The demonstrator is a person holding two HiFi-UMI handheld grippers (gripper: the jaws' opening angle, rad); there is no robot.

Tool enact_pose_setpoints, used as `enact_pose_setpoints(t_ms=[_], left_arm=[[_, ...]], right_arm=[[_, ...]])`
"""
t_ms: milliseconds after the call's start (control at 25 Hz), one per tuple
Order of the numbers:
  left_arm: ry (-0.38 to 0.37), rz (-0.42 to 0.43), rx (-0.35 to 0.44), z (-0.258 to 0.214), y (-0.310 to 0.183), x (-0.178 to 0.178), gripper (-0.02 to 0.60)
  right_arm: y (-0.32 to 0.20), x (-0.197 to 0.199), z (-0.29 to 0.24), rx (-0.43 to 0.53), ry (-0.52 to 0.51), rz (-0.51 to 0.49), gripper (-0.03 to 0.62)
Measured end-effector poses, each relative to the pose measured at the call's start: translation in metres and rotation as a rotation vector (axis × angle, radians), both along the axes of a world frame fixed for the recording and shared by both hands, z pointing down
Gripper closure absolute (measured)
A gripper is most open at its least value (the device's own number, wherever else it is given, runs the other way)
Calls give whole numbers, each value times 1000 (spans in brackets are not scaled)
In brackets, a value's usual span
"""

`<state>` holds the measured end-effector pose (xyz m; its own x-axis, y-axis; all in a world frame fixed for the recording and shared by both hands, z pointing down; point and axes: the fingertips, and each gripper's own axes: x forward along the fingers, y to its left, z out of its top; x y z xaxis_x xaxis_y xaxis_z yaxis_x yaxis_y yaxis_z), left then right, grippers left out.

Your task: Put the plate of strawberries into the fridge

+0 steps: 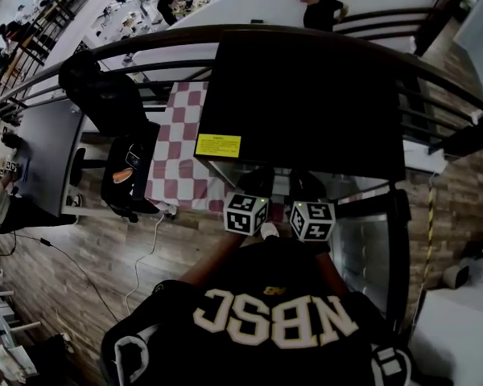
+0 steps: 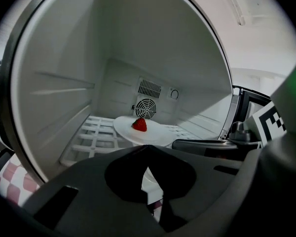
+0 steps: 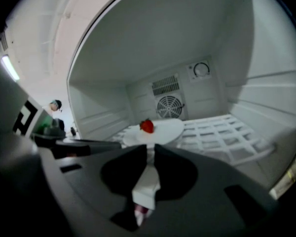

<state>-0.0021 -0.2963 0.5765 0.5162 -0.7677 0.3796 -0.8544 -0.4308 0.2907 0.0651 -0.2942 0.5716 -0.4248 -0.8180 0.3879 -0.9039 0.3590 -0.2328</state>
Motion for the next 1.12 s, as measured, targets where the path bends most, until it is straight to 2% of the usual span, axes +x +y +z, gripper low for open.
enact_pose_setpoints(t_ms=[200, 400, 680, 920, 1120], left_arm=[[16, -4, -15, -4, 19, -3, 565], [99, -15, 26, -17, 38, -7, 565], [13, 1, 100, -27, 83, -17, 565], [107, -27, 139, -50, 108, -36, 565], [50, -56, 220, -68, 124, -52, 565]], right_arm=[[19, -2, -1, -5, -10, 9, 533], [41, 1, -5, 17, -8, 38, 534], [83, 6, -31, 119, 33, 90, 560], [116, 1, -60, 224, 87, 108, 574], [141, 0, -69, 245, 100, 107, 574]])
